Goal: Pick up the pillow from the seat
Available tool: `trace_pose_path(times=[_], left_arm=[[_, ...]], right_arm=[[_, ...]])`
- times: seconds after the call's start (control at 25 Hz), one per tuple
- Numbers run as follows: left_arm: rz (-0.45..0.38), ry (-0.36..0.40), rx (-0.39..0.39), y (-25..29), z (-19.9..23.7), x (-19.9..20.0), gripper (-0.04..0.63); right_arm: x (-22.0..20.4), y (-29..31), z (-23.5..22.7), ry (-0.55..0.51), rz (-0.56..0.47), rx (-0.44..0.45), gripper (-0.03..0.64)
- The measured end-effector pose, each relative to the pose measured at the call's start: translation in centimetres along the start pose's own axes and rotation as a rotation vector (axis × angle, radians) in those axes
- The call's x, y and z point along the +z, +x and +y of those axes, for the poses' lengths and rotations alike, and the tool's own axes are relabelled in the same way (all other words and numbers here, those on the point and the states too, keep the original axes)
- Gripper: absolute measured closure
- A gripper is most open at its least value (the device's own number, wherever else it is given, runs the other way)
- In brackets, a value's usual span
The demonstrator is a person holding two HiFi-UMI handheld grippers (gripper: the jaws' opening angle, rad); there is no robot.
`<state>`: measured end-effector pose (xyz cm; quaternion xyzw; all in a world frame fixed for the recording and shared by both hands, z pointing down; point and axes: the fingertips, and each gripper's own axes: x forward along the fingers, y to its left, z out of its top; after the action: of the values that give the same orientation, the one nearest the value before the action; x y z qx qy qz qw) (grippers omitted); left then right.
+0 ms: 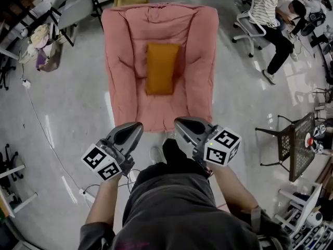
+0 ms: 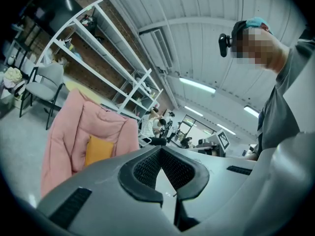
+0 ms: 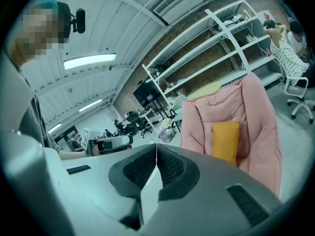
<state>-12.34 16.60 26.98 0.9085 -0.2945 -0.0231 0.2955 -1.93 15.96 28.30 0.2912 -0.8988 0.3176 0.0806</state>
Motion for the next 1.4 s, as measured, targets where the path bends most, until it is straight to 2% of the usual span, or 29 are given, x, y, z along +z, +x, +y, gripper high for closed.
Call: trace_pose_path(times=[0.24, 0.64, 0.88, 1.16, 1.4], left_arm=[[0.023, -0.020, 0.040, 4.3, 4.3, -0.5, 0.586], [0.076, -0.031, 0.151, 11.8, 12.4, -1.9, 0.584], [0.117, -0.059, 0.188, 14.7, 16.6, -4.9, 0.584], [0.189, -0.097, 0.209, 17.0, 21.5, -9.3, 0.581], [0.265, -0.128, 0.220, 17.4, 26.2, -13.2, 0.483]], right_arm=[[-0.1, 2.8, -5.7, 0.009, 0.059, 0.014, 0.601], [-0.1, 7.7, -15.6, 0.001, 0.152, 0.041, 0.600], [-2.4, 9.7, -21.4, 0.032, 0.186, 0.037, 0.600], [-5.7, 11.5, -26.1, 0.077, 0.239, 0.028, 0.598], [-8.4, 13.4, -29.9, 0.075, 0.270, -0.024, 0.591]])
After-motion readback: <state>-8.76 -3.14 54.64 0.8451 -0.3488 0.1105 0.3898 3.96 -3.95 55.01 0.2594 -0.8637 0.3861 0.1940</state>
